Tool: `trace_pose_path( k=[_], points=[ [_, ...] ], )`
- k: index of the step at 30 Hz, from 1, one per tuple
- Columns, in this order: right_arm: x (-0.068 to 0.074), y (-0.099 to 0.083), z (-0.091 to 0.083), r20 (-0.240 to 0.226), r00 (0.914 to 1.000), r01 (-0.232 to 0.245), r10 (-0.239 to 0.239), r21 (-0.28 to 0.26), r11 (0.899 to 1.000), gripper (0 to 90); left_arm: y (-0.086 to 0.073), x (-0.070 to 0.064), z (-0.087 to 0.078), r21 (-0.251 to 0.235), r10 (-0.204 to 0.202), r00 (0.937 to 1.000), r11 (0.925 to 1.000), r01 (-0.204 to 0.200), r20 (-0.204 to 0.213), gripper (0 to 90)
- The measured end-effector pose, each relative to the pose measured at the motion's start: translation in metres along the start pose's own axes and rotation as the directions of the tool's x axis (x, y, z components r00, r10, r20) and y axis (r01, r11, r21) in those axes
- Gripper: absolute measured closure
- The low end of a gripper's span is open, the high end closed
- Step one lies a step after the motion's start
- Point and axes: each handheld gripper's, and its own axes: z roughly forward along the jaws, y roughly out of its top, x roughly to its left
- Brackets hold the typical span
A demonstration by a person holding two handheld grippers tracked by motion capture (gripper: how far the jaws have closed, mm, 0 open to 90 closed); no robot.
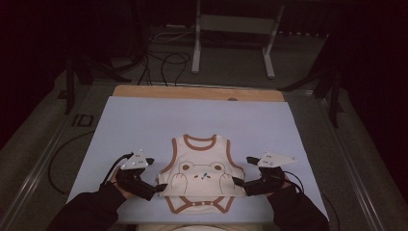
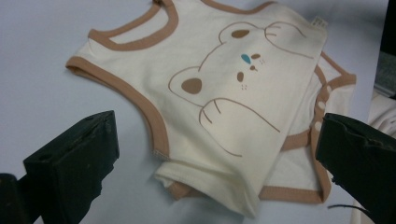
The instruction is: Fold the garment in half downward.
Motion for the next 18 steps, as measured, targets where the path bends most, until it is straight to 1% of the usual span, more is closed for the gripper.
trace_pose_path(
  k=[1,3,6,8,9,10,12,15,16,17,18],
  points=[
    [0.000,0.002,0.000,0.007,1.0000,0.000,0.000,-0.001,1.000,10.2,0.001,0.001,-0.001,-0.003,0.001,1.0000,1.0000,-0.001,0.003,0.2],
    [-0.003,0.004,0.002,0.004,1.0000,0.002,-0.002,-0.003,1.000,10.2,0.002,0.004,-0.001,-0.006,0.001,1.0000,1.0000,-0.001,-0.002,0.3],
    [-0.006,0.008,0.005,0.009,0.9999,0.007,-0.007,-0.006,1.000,10.2,0.005,0.009,-0.001,-0.011,-0.003,1.0000,0.9999,0.003,0.003,0.2],
    [-0.007,0.009,0.006,0.009,0.9999,0.005,-0.005,-0.004,1.000,10.2,0.006,0.010,-0.001,-0.016,-0.001,1.0000,0.9999,0.001,-0.002,0.2],
    [-0.011,0.013,0.009,0.010,0.9999,0.007,-0.007,-0.010,1.000,10.2,0.009,0.013,-0.001,-0.026,0.013,0.9999,0.9996,-0.013,-0.002,0.2],
    [-0.011,0.013,0.009,0.010,0.9999,0.007,-0.007,-0.010,1.000,10.2,0.009,0.013,-0.001,-0.026,0.013,0.9999,0.9996,-0.013,-0.002,0.2],
    [-0.016,0.018,0.013,0.014,0.9998,0.013,-0.013,-0.014,1.000,10.3,0.015,0.018,-0.001,-0.038,0.032,0.9995,0.9988,-0.032,-0.008,0.2],
    [-0.019,0.021,0.016,0.013,0.9997,0.020,-0.020,-0.013,1.000,10.3,0.018,0.021,-0.002,-0.041,0.036,0.9992,0.9985,-0.037,-0.018,0.2],
    [-0.022,0.023,0.019,0.013,0.9996,0.025,-0.025,-0.016,1.000,10.3,0.021,0.025,-0.001,-0.044,0.038,0.9989,0.9982,-0.039,-0.026,0.2],
    [-0.022,0.023,0.019,0.013,0.9996,0.025,-0.025,-0.016,1.000,10.3,0.021,0.025,-0.001,-0.044,0.038,0.9989,0.9982,-0.039,-0.026,0.2],
    [-0.025,0.025,0.023,0.013,0.9993,0.036,-0.036,-0.017,0.999,10.4,0.024,0.029,0.000,-0.043,0.033,0.9992,0.9985,-0.034,-0.020,0.2]
  ],
)
